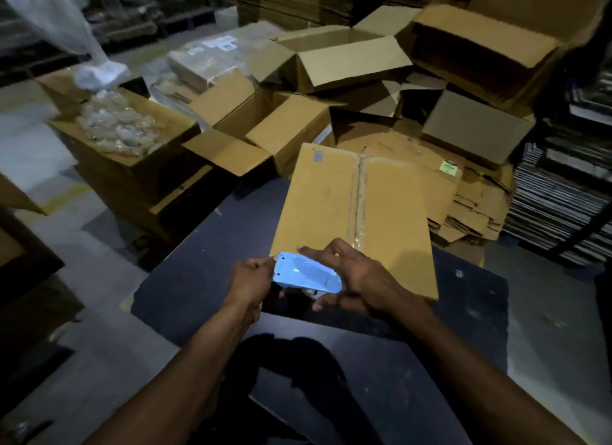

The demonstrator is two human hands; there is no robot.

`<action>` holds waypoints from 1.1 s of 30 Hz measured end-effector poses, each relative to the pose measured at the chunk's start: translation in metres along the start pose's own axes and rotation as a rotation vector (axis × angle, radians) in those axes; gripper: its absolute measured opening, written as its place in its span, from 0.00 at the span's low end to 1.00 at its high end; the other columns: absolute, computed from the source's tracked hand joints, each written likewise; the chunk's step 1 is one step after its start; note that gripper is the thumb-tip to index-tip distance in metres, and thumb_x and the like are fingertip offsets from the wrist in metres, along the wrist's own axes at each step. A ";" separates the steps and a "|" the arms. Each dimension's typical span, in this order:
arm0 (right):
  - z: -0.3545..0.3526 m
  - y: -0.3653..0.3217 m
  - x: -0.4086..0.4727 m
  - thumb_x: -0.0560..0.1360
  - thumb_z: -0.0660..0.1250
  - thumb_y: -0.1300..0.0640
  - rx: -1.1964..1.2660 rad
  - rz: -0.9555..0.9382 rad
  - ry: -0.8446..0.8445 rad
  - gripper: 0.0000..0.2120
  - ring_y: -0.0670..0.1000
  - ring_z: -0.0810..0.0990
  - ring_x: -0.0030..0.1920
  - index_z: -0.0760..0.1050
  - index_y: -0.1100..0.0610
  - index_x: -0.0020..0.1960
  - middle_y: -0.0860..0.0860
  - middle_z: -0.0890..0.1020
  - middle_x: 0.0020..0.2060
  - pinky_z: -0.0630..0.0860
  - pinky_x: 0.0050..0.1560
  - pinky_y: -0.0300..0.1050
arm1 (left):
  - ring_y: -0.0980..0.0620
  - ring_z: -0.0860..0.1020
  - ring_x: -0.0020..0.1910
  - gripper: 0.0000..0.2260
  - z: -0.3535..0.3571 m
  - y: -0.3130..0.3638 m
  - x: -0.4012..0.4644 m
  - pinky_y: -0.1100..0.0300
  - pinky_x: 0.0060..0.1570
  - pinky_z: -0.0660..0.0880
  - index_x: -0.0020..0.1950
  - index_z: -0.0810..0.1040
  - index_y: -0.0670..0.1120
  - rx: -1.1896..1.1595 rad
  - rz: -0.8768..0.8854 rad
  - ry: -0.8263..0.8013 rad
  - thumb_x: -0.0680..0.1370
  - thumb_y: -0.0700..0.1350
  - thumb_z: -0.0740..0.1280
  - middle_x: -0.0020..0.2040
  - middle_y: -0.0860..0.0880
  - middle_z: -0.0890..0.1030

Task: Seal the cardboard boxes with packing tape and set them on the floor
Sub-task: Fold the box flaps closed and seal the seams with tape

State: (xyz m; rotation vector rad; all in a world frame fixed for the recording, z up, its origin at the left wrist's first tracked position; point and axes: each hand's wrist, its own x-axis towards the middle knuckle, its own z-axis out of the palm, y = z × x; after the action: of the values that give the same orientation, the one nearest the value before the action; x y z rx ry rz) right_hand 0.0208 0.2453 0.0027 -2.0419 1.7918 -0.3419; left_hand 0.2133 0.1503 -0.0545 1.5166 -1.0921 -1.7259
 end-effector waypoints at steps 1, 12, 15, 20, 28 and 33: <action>0.002 0.000 0.007 0.70 0.73 0.32 -0.054 -0.018 -0.040 0.41 0.54 0.76 0.49 0.58 0.32 0.78 0.45 0.66 0.59 0.77 0.48 0.53 | 0.45 0.80 0.32 0.13 -0.003 0.000 0.008 0.49 0.36 0.80 0.44 0.85 0.34 0.028 0.031 0.033 0.82 0.42 0.69 0.38 0.34 0.84; -0.011 0.018 0.025 0.77 0.73 0.47 -0.051 0.108 -0.188 0.20 0.52 0.78 0.44 0.74 0.25 0.62 0.48 0.73 0.46 0.74 0.45 0.52 | 0.49 0.84 0.35 0.16 -0.041 -0.017 0.077 0.54 0.38 0.80 0.40 0.85 0.46 0.419 0.087 0.141 0.83 0.53 0.68 0.35 0.52 0.86; -0.009 0.016 0.042 0.80 0.69 0.56 -0.065 0.179 -0.328 0.23 0.57 0.76 0.56 0.73 0.31 0.67 0.53 0.76 0.56 0.73 0.57 0.51 | 0.47 0.84 0.40 0.19 -0.041 -0.017 0.084 0.55 0.45 0.79 0.37 0.82 0.47 0.551 0.112 0.169 0.84 0.54 0.66 0.37 0.53 0.86; 0.001 0.020 0.061 0.82 0.62 0.62 -0.158 0.225 -0.376 0.21 0.62 0.75 0.61 0.76 0.46 0.72 0.55 0.75 0.57 0.72 0.59 0.51 | 0.43 0.83 0.47 0.18 -0.042 -0.019 0.095 0.55 0.47 0.76 0.38 0.80 0.48 0.722 0.121 0.168 0.85 0.54 0.64 0.43 0.47 0.86; -0.004 0.006 0.070 0.80 0.67 0.42 -0.296 0.187 -0.317 0.18 0.55 0.80 0.52 0.76 0.40 0.69 0.46 0.70 0.44 0.74 0.47 0.49 | 0.42 0.83 0.43 0.17 -0.039 -0.046 0.098 0.52 0.45 0.81 0.41 0.79 0.49 0.720 0.130 0.161 0.84 0.57 0.62 0.43 0.48 0.85; -0.006 -0.001 0.086 0.79 0.63 0.33 -0.292 0.277 -0.335 0.24 0.57 0.80 0.60 0.78 0.45 0.68 0.52 0.78 0.56 0.72 0.50 0.48 | 0.44 0.83 0.49 0.13 -0.030 -0.061 0.100 0.60 0.43 0.71 0.43 0.83 0.49 0.566 0.076 0.129 0.83 0.52 0.65 0.47 0.47 0.87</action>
State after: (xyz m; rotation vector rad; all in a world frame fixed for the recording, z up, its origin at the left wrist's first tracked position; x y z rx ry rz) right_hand 0.0314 0.1596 0.0020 -1.8542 1.9552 0.3408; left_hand 0.2303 0.0893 -0.1574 1.8526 -1.6347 -1.3024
